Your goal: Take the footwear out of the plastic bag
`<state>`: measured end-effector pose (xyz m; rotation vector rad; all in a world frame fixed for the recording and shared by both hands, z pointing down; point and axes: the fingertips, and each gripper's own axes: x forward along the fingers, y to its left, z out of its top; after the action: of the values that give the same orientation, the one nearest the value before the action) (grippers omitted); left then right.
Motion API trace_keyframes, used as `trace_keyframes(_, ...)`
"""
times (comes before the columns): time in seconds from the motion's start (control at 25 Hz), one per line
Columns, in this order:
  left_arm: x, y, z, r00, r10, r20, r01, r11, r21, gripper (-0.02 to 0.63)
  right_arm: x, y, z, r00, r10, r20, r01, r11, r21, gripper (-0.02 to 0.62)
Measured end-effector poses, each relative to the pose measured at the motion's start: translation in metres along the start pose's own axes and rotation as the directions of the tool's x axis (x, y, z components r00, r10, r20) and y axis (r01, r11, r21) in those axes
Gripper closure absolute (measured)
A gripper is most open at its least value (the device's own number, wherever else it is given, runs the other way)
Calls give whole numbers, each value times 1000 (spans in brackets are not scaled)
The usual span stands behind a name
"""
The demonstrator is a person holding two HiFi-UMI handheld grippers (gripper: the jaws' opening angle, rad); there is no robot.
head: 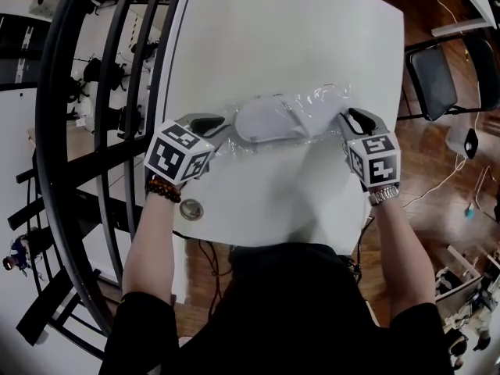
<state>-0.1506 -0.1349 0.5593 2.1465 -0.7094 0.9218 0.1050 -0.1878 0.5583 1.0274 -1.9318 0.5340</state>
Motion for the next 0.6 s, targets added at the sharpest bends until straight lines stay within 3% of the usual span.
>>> trace_keyframes(0.16,4,15,-12,989,120,-81,-109,986,126,509,2,-1,-1,1000,-1,0,1,1000,0,505)
trace_keyframes(0.32,13,14,-17,980,162,-116,-131,963,234,509,4,0,-1,1000,-1,1,1,1000,4,505)
trace_keyframes(0.44,13,5,-10,990,118,-77,-99,970,222,509,3,0,-2,1000,0,1,0,1000,5,505)
trace_keyframes(0.6,2,-2,1,999,40,-11,-38,991,126,509,3,0,-1,1000,1,2,-1,1000,3,505)
